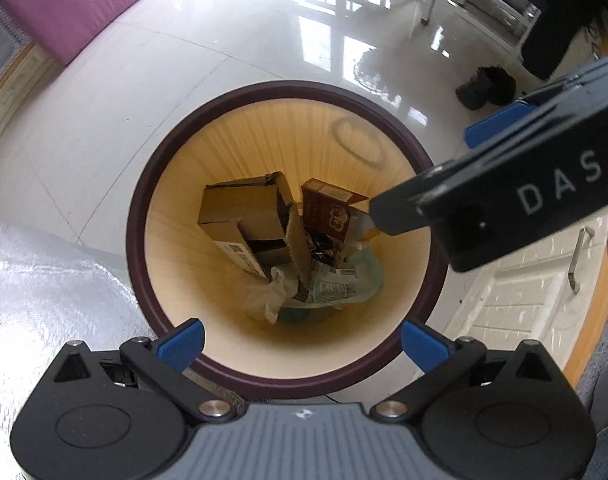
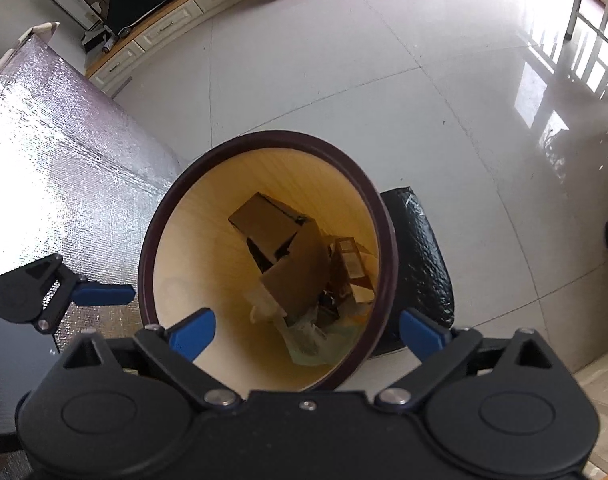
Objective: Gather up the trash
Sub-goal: 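Open the right tool to drop the red snack box into the wastebasket, then withdraw both open tools from the wastebasket back toward the table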
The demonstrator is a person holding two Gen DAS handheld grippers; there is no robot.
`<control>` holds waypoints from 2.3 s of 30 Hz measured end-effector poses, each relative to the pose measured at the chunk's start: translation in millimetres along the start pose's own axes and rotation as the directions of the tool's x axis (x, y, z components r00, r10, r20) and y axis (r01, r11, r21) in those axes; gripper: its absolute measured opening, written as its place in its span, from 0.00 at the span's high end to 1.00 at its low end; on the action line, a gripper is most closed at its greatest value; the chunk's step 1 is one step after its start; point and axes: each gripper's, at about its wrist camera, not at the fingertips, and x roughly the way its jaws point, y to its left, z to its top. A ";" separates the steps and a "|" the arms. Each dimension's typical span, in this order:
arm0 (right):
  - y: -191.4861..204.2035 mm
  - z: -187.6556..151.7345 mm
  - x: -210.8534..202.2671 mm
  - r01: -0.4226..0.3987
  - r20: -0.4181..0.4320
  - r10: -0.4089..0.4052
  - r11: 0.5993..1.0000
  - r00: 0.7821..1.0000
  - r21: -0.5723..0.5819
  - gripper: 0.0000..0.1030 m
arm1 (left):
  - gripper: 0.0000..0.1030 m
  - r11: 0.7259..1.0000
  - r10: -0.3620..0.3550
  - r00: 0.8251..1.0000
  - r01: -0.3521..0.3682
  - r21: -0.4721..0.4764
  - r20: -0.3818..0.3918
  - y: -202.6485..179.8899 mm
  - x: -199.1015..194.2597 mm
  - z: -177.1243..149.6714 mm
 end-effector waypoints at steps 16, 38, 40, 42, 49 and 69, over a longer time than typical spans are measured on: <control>-2.2 -24.0 -55.3 0.035 0.103 -0.030 0.999 0.994 -0.039 0.00 | 0.00 0.975 0.024 0.998 -0.011 -0.224 0.056 3.3 -42.8 -28.1; 6.1 -92.1 -169.7 0.059 0.242 -0.021 0.987 0.970 -0.149 0.00 | 0.00 0.911 0.134 0.960 -0.022 -0.412 0.245 -38.9 -159.2 -102.2; 5.9 -98.7 -179.7 0.058 0.260 -0.016 0.986 0.965 -0.154 0.00 | 0.00 0.901 0.138 0.953 -0.006 -0.434 0.271 -40.4 -168.1 -108.9; 6.1 -104.5 -188.1 0.055 0.276 -0.009 0.986 0.961 -0.159 0.00 | 0.00 0.891 0.148 0.944 0.002 -0.453 0.295 -43.5 -177.1 -115.3; 12.3 -122.3 -216.5 0.067 0.342 0.002 0.980 0.940 -0.190 0.00 | 0.00 0.887 0.157 0.905 0.046 -0.460 0.395 -58.9 -207.8 -133.8; 74.3 -161.4 -269.1 0.062 0.502 0.092 0.957 0.860 -0.282 0.00 | 0.00 0.824 0.339 0.746 0.059 -0.564 0.573 -41.2 -281.5 -232.9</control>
